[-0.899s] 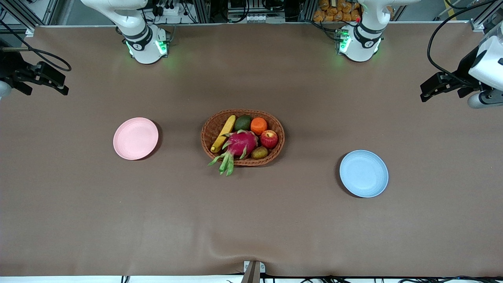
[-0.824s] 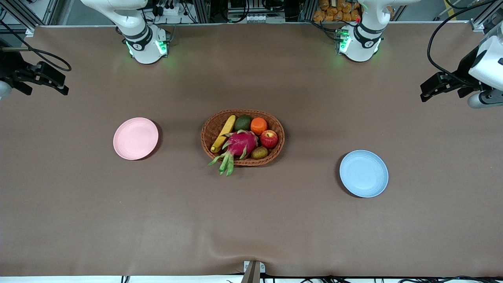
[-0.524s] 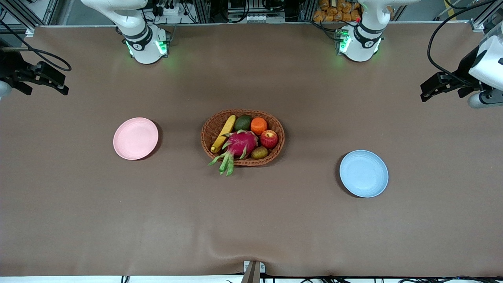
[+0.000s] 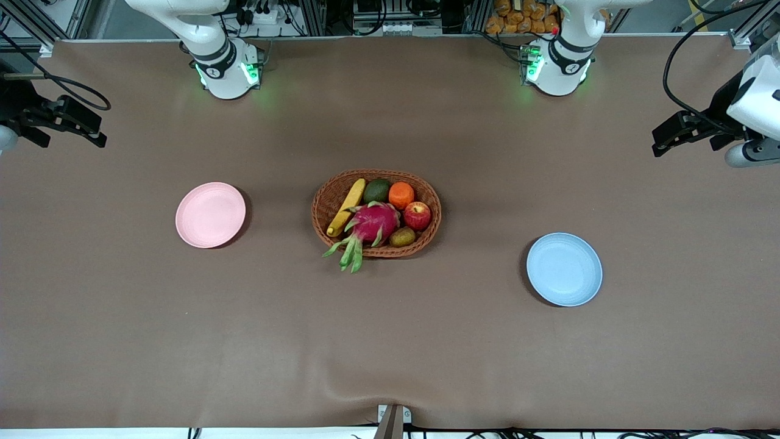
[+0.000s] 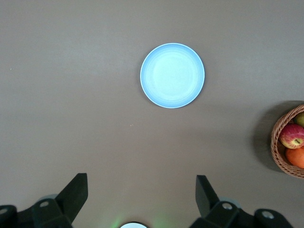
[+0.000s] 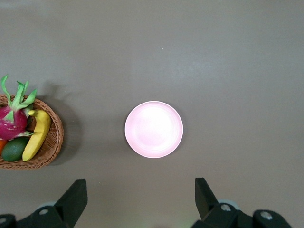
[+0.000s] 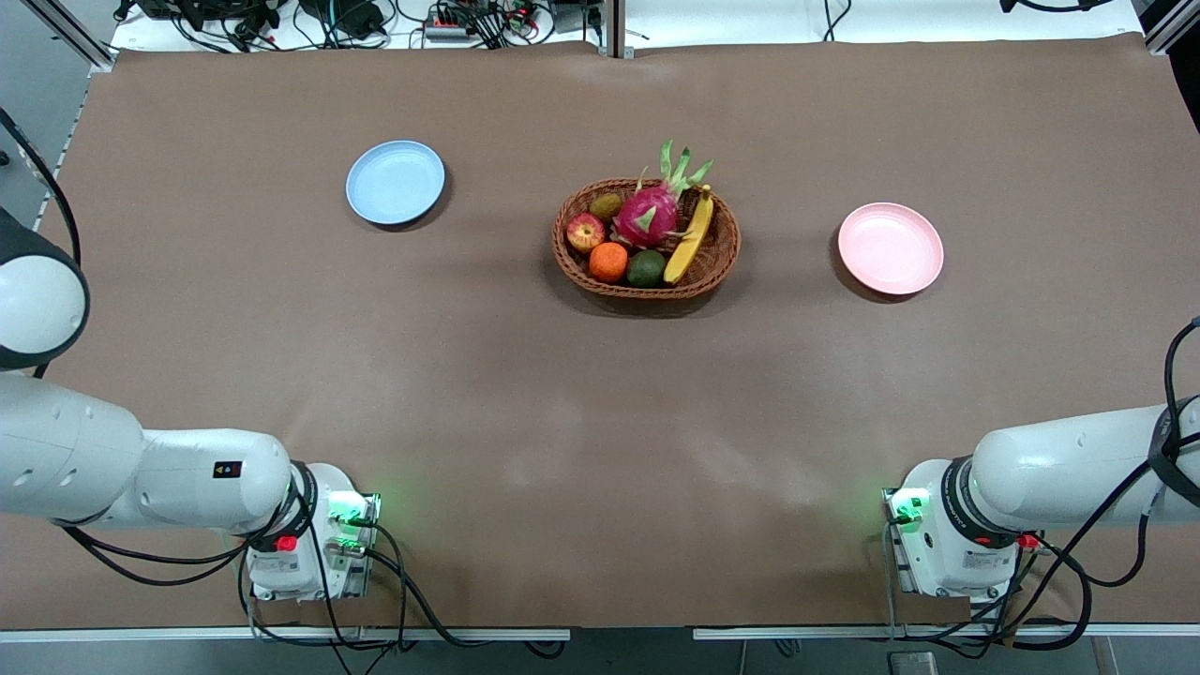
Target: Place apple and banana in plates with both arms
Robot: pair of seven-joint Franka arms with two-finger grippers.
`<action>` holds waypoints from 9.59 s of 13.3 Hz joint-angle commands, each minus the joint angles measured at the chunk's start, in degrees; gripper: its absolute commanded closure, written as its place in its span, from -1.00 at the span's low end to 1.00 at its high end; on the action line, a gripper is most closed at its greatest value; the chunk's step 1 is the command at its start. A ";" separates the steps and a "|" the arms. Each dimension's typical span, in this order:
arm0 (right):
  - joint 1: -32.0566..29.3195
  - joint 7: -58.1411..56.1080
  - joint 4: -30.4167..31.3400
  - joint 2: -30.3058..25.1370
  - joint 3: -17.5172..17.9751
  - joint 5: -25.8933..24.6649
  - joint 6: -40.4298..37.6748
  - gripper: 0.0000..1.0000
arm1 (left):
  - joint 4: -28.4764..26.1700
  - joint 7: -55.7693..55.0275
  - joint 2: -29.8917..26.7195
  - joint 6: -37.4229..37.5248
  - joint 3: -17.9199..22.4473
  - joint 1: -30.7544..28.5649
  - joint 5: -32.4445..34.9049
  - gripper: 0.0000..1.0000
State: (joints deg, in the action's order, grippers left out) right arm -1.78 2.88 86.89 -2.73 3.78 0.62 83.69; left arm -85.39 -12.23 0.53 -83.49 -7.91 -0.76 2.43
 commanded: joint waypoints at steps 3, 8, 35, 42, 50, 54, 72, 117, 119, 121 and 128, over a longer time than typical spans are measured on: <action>-0.07 0.81 -1.02 0.44 0.00 0.61 -0.81 -1.00 | -0.22 1.60 -0.71 0.96 -0.09 -0.21 -0.05 -1.00; -0.07 0.81 -1.02 0.44 0.00 0.61 -0.81 -1.00 | -0.31 1.51 -0.62 0.87 -0.17 -0.21 -0.40 -1.00; 0.02 0.72 -1.11 0.44 0.00 0.61 -0.90 -1.00 | -0.04 1.69 -0.71 1.13 -0.53 -0.21 -0.76 -1.00; 0.02 0.72 -1.20 0.44 0.00 0.69 -0.90 -1.00 | 0.04 1.60 0.26 0.70 -0.61 -0.21 -0.75 -1.00; 0.02 0.72 -1.11 0.53 0.00 0.70 -0.81 -1.00 | -0.40 1.60 0.35 0.78 -0.53 -0.21 -0.67 -1.00; 0.02 0.46 -1.20 0.44 0.00 0.61 -0.81 -1.00 | -0.39 1.07 1.05 0.69 -0.53 -0.03 -0.67 -1.00; -0.16 0.10 -1.11 0.44 0.00 0.70 -1.34 -1.00 | -0.13 0.28 1.84 0.25 -0.70 0.49 -0.76 -1.00; -0.24 0.63 -1.02 0.44 -0.26 2.19 -1.60 -1.00 | -5.05 -51.05 25.74 -27.69 -2.28 30.20 -1.02 -1.00; -0.24 0.63 -1.02 0.44 -0.26 2.19 -1.60 -1.00 | -5.84 -51.84 26.01 -28.92 -2.28 30.46 -1.02 -1.00; -0.24 0.63 -1.02 0.44 -0.26 2.19 -1.60 -1.00 | -7.24 -53.59 26.80 -32.33 -2.28 31.77 -1.02 -1.00; -0.24 0.63 -1.02 0.44 -0.26 2.19 -1.60 -1.00 | -11.20 -55.36 28.47 -39.03 -2.28 32.31 -0.76 -1.00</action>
State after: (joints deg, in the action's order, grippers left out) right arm -1.77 2.89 86.88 -2.72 3.53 1.79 82.79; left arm -95.33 -66.70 29.53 -120.68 -10.65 30.99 1.80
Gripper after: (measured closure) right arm 0.000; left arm 0.000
